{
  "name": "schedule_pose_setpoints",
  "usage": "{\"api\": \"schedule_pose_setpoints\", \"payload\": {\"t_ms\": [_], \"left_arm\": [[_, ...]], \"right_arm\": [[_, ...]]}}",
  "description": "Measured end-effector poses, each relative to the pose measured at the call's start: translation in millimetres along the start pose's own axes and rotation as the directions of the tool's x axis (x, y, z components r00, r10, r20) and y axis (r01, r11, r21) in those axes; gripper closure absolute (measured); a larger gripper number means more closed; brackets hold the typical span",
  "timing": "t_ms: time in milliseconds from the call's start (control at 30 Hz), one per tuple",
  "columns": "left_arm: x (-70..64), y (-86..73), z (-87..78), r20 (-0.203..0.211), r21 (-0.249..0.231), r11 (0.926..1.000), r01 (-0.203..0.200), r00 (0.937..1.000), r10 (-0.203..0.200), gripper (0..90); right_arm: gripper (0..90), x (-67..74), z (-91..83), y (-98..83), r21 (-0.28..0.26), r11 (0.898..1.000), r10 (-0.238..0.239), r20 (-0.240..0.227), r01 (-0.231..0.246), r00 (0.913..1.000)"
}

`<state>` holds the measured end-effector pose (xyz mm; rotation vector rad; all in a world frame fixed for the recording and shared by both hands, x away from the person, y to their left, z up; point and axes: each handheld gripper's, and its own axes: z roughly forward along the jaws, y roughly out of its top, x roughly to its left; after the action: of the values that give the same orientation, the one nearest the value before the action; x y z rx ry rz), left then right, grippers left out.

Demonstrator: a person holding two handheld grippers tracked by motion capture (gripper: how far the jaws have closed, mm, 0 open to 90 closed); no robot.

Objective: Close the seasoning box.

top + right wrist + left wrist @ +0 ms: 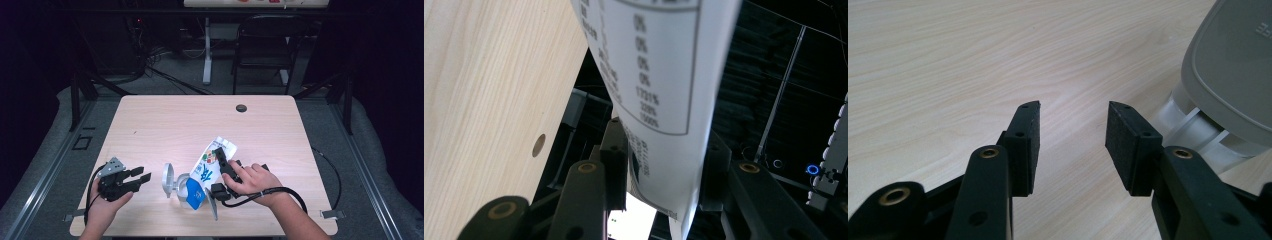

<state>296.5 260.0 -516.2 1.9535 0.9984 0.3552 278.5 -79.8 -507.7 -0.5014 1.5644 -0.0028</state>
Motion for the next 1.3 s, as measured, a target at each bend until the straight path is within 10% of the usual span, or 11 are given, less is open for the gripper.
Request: {"api": "schedule_pose_setpoints", "payload": {"t_ms": [1300], "left_arm": [[0.6, -0.1, -0.1, -0.002, -0.006, 1.0, 0.0, 1.0, 0.0, 57.8]], "right_arm": [[65.6, -2.7, 0.7, 1.4, -0.004, 1.0, -0.022, 0.016, 0.022, 0.9996]]}}
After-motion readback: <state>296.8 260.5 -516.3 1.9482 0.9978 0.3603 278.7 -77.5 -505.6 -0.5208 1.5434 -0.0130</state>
